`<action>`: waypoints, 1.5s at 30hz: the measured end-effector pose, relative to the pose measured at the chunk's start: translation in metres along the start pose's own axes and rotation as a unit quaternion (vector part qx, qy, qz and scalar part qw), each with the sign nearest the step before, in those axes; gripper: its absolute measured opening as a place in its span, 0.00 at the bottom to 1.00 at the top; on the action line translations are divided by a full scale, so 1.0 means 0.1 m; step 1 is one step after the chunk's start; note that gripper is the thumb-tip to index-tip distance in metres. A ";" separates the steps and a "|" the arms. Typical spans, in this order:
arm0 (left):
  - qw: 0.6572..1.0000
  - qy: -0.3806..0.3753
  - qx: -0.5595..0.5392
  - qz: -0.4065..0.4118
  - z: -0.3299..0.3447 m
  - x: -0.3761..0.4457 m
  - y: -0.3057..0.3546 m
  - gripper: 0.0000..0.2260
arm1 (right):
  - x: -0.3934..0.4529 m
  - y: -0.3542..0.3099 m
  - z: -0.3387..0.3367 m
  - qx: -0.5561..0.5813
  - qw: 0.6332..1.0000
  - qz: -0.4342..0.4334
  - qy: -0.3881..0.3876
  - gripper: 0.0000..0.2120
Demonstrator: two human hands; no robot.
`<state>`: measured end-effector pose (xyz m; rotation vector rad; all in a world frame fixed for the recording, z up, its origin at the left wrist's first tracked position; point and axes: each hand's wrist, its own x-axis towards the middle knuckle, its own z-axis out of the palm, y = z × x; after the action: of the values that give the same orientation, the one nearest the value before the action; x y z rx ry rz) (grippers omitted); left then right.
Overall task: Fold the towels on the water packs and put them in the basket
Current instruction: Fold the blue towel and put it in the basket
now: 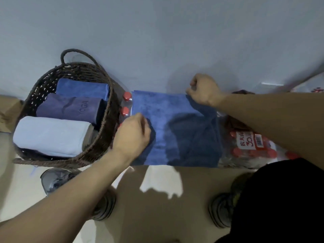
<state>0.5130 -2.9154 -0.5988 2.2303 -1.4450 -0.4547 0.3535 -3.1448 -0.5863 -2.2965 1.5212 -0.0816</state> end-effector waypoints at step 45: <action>0.916 -0.163 0.168 0.326 1.48 1.10 1.35 0.24 | -2.18 0.97 0.71 0.305 0.927 0.215 0.034 0.20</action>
<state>0.3793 -3.0915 -0.6572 1.7789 -2.4750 -0.3777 0.1968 -2.9617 -0.6501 -1.4627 1.6986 -0.4493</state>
